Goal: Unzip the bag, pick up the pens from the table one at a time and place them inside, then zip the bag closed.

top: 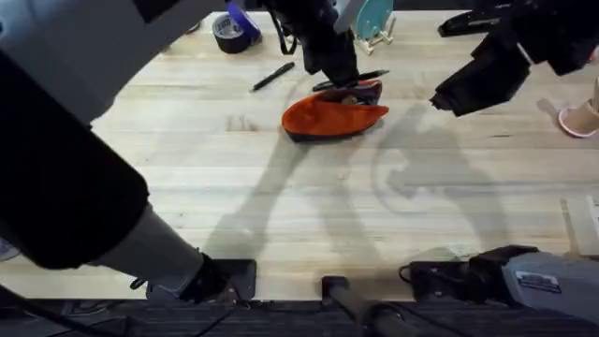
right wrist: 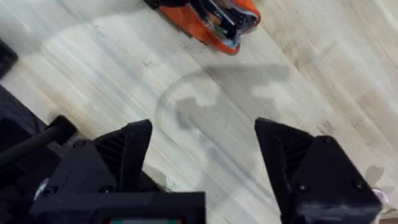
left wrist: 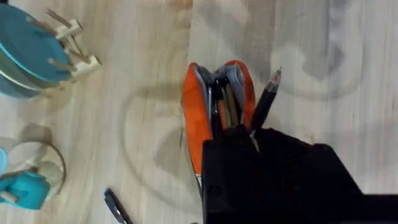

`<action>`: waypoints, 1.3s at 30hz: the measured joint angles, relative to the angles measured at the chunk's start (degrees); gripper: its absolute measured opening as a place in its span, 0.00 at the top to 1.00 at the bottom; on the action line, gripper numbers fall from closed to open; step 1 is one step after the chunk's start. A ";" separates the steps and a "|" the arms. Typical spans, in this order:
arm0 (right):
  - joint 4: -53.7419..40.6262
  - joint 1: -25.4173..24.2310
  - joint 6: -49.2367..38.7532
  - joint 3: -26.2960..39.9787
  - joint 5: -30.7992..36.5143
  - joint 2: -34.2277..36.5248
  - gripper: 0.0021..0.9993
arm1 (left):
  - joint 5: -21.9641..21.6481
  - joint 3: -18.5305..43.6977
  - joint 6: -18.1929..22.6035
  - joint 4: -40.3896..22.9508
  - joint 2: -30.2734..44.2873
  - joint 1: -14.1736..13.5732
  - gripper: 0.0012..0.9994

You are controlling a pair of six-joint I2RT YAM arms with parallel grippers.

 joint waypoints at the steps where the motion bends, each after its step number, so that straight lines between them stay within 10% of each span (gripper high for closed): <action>1: -0.02 0.00 0.01 0.00 -0.01 0.01 0.00 | 0.19 0.00 0.04 0.51 -0.01 0.00 0.96; 39: 0.00 0.00 0.02 0.00 -0.02 0.02 0.00 | 0.96 0.00 -9.07 5.34 3.85 -0.63 0.96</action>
